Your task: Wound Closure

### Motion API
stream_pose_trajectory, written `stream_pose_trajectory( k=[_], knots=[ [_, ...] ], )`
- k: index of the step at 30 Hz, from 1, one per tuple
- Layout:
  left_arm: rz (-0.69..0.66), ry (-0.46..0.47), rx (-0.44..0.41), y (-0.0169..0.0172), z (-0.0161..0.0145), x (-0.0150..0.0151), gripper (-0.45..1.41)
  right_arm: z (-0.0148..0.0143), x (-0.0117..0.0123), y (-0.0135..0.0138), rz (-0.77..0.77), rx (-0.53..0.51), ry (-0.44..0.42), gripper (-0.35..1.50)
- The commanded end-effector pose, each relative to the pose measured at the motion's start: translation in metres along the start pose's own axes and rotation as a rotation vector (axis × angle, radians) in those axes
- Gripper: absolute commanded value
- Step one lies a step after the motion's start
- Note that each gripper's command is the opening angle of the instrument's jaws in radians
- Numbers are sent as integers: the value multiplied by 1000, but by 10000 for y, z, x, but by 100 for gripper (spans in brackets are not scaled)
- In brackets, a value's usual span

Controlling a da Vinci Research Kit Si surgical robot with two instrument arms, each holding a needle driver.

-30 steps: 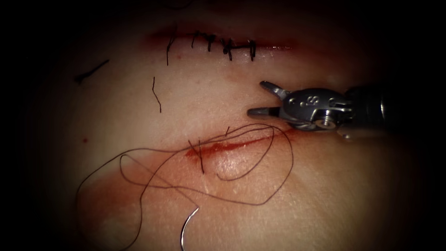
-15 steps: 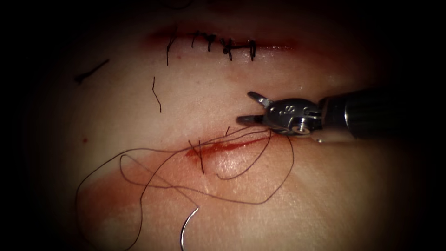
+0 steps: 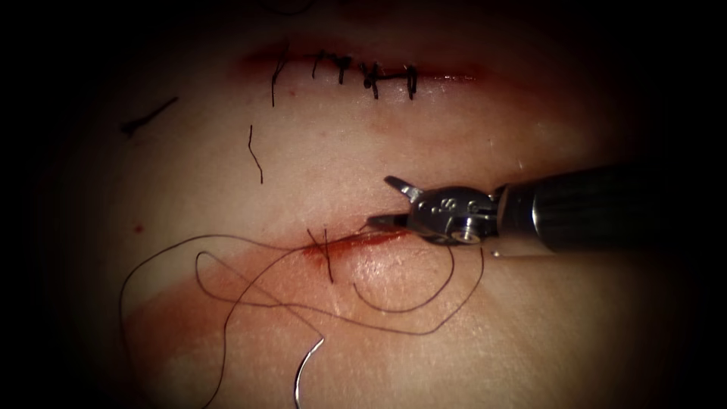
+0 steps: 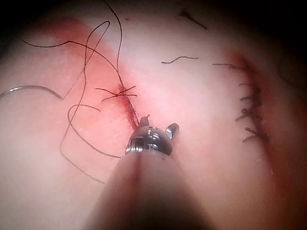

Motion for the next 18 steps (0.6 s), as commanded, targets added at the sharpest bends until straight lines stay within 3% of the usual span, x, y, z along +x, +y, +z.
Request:
stream_pose_trajectory(
  k=[1, 11, 18],
  knots=[
    [-3, 4, -4, 1, 9, -9, 106, 6, -1, -7, 2, 3, 1, 104],
    [-3, 4, -8, 1, 12, -9, 106, 0, 3, -14, 0, 9, 5, 104],
    [-2, 5, -12, 4, 17, -10, 106, 17, 16, -20, 24, 8, 14, 98]
  ],
)
